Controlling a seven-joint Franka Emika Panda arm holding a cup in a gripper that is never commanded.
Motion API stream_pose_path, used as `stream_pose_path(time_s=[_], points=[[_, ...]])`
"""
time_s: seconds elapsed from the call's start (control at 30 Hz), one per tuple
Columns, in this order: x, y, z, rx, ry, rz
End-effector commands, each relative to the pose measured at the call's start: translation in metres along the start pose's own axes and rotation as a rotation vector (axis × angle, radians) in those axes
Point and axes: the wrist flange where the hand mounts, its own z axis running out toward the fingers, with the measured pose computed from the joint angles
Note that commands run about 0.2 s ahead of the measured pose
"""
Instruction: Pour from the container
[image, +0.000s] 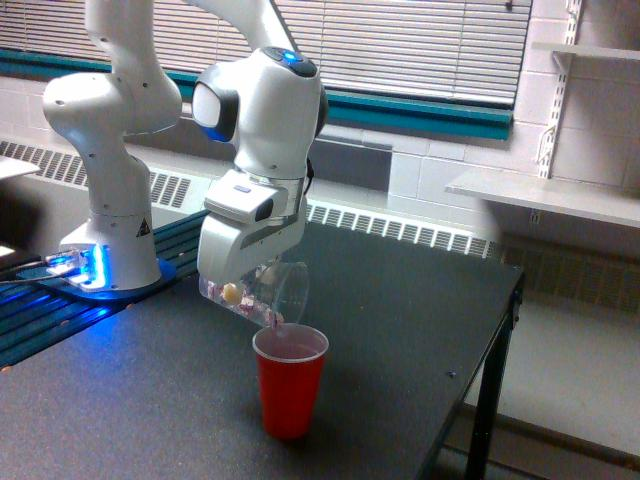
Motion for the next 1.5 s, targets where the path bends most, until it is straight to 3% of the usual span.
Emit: stream_pose_path(time_s=[0.03,0.33,0.77,1.2,1.5], points=[[0.006,-0.001,-0.005,-0.021,-0.003,-0.025],[0.014,-0.002,-0.011,-0.060,-0.008,-0.056],[0.015,-0.009,-0.012,-0.084,-0.028,-0.093],[0.005,-0.013,-0.012,-0.071,-0.033,-0.095],[0.003,-0.016,-0.021,-0.016,-0.004,-0.095]])
